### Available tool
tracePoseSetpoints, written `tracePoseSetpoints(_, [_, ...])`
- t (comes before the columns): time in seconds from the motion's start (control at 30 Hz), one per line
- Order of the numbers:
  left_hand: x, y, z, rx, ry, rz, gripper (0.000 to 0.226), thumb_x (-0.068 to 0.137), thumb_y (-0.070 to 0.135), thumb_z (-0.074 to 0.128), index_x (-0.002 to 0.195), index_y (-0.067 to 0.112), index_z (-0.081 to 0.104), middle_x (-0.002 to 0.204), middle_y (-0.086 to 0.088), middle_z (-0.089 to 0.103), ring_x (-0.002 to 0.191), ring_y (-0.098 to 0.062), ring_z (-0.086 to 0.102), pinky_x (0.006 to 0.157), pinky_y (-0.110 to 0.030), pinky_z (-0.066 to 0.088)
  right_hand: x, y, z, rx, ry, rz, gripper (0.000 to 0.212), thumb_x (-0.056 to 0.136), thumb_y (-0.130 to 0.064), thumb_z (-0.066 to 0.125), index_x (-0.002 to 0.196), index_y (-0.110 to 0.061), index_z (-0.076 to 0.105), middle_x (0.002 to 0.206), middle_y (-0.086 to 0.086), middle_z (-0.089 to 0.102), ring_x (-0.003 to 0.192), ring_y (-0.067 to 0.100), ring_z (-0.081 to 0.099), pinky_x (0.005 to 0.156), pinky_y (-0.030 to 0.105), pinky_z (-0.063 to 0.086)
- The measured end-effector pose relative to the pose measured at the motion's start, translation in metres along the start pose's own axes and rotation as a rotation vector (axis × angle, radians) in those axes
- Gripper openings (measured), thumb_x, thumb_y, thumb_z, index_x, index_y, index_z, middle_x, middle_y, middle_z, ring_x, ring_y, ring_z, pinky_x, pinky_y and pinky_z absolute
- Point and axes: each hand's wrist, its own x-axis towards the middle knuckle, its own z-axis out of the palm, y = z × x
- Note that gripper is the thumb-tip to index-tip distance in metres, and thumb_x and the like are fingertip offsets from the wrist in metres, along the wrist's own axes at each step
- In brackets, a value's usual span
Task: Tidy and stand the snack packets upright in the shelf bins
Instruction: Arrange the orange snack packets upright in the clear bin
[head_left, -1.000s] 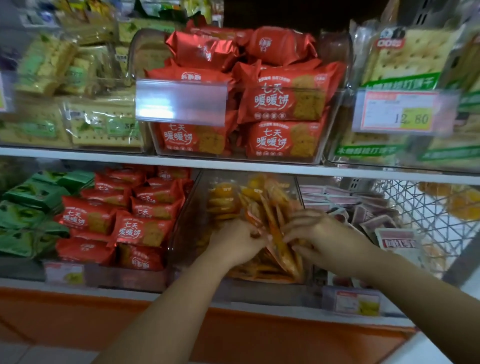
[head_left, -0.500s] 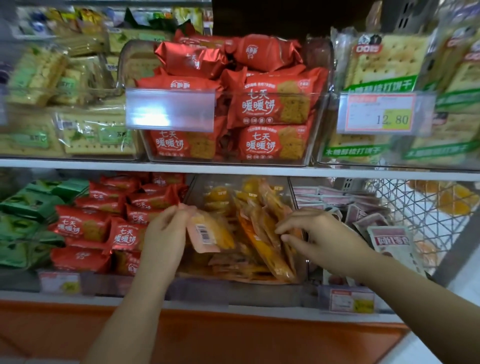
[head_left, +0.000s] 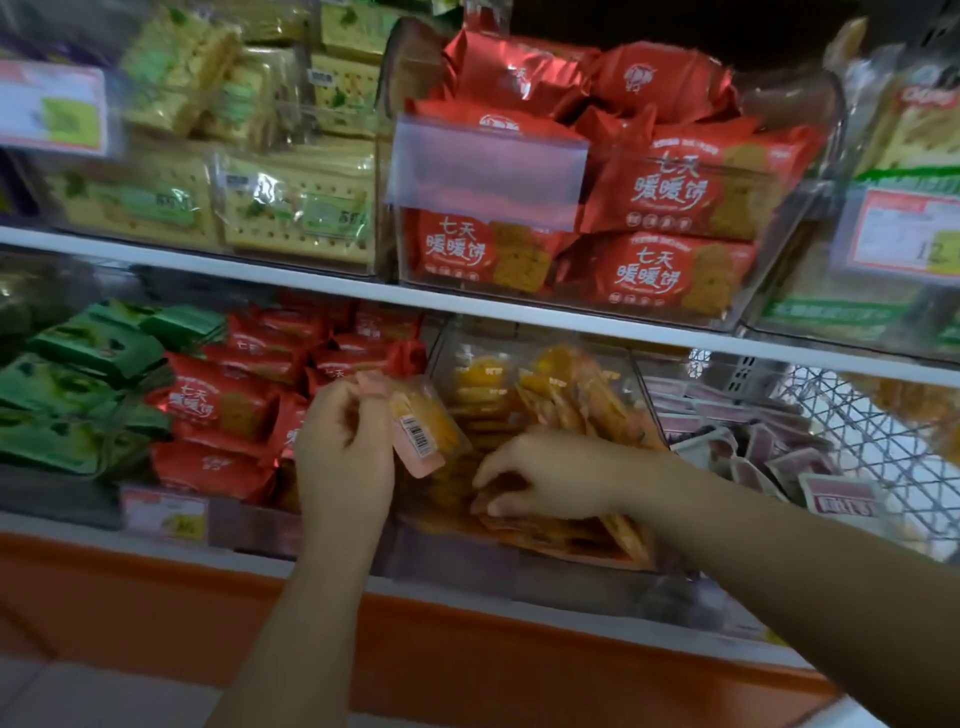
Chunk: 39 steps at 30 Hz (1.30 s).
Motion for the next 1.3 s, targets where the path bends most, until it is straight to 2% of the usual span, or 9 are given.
tracePoseSetpoints(0.2, [0.003, -0.003, -0.008, -0.027, -0.007, 0.017, 0.024, 0.098, 0.019, 0.045, 0.082, 0.006, 0.057, 0.085, -0.011, 0.06, 0.076, -0.024, 0.059, 0.065, -0.042, 0.047, 0.031, -0.004, 0.005, -0.134, -0.24, -0.004, 0.029, 0.097, -0.029, 0.039, 0.111, -0.024, 0.065, 0.115, -0.002, 0.064, 0.103, 0.02, 0.057, 0.09, 0.038, 0.046])
tracePoseSetpoints(0.33, [0.009, -0.008, -0.015, -0.032, -0.015, 0.001, 0.023, 0.098, 0.02, 0.045, 0.082, 0.01, 0.058, 0.086, -0.01, 0.061, 0.076, -0.021, 0.061, 0.066, -0.039, 0.049, 0.021, 0.001, -0.006, -0.176, -0.169, 0.055, 0.029, 0.095, -0.034, 0.044, 0.09, -0.014, 0.064, 0.079, 0.0, 0.06, 0.079, 0.02, 0.055, 0.076, 0.034, 0.047])
tracePoseSetpoints(0.43, [0.012, -0.009, -0.018, -0.029, -0.015, 0.01, 0.026, 0.098, 0.019, 0.045, 0.079, 0.008, 0.058, 0.084, -0.012, 0.062, 0.075, -0.023, 0.062, 0.064, -0.041, 0.048, 0.006, 0.01, -0.009, -0.213, -0.105, 0.091, 0.03, 0.088, -0.039, 0.058, 0.083, -0.011, 0.068, 0.08, 0.004, 0.066, 0.077, 0.02, 0.06, 0.072, 0.032, 0.048])
tracePoseSetpoints(0.63, [0.007, -0.006, -0.02, -0.079, -0.06, -0.054, 0.024, 0.097, 0.019, 0.044, 0.077, 0.011, 0.056, 0.076, -0.007, 0.064, 0.07, -0.022, 0.06, 0.059, -0.037, 0.044, -0.013, 0.008, -0.008, -0.072, 0.128, 0.123, 0.013, 0.083, -0.021, 0.062, 0.095, -0.027, 0.062, 0.08, -0.01, 0.058, 0.074, 0.006, 0.053, 0.06, 0.012, 0.036])
tracePoseSetpoints(0.83, [0.002, -0.005, -0.012, -0.096, -0.135, -0.058, 0.025, 0.1, 0.029, 0.04, 0.082, 0.017, 0.053, 0.079, 0.0, 0.066, 0.074, -0.017, 0.065, 0.071, -0.047, 0.053, -0.054, 0.009, -0.01, 0.137, 0.772, 0.137, 0.017, 0.08, -0.011, 0.055, 0.084, -0.018, 0.069, 0.076, -0.02, 0.051, 0.075, -0.017, 0.049, 0.064, 0.003, 0.033])
tracePoseSetpoints(0.93, [-0.006, -0.003, -0.005, -0.107, -0.201, -0.061, 0.026, 0.099, 0.039, 0.038, 0.09, 0.018, 0.051, 0.083, -0.002, 0.065, 0.073, -0.013, 0.065, 0.066, -0.029, 0.054, -0.074, 0.009, 0.0, 0.239, 0.86, 0.301, 0.022, 0.085, 0.002, 0.058, 0.09, -0.013, 0.073, 0.081, -0.023, 0.052, 0.073, -0.018, 0.052, 0.066, -0.004, 0.034])
tracePoseSetpoints(1.1, [-0.024, 0.002, 0.012, -0.1, -0.29, -0.023, 0.022, 0.098, 0.041, 0.037, 0.093, 0.021, 0.046, 0.085, 0.0, 0.062, 0.064, 0.002, 0.062, 0.048, -0.015, 0.047, -0.099, 0.005, 0.025, 0.572, 0.946, 0.571, 0.022, 0.091, -0.011, 0.055, 0.102, -0.021, 0.071, 0.091, -0.007, 0.067, 0.056, -0.008, 0.057, 0.047, 0.007, 0.041])
tracePoseSetpoints(1.2, [-0.042, 0.003, 0.024, -0.043, -0.351, 0.194, 0.014, 0.095, 0.039, 0.041, 0.086, 0.029, 0.044, 0.079, 0.004, 0.062, 0.065, -0.005, 0.061, 0.051, -0.024, 0.049, -0.105, -0.005, 0.039, 0.823, 1.035, 0.615, 0.025, 0.087, -0.029, 0.063, 0.112, -0.027, 0.067, 0.111, -0.001, 0.067, 0.091, 0.01, 0.066, 0.075, 0.028, 0.056])
tracePoseSetpoints(1.3, [-0.065, -0.003, 0.043, -0.029, -0.52, 0.393, 0.016, 0.096, 0.037, 0.05, 0.084, 0.026, 0.051, 0.11, 0.013, 0.062, 0.097, 0.007, 0.058, 0.076, -0.01, 0.045, -0.104, -0.027, 0.051, 1.133, 1.083, 0.514, 0.034, 0.081, -0.033, 0.065, 0.114, -0.025, 0.065, 0.104, -0.005, 0.07, 0.094, 0.012, 0.068, 0.076, 0.03, 0.058])
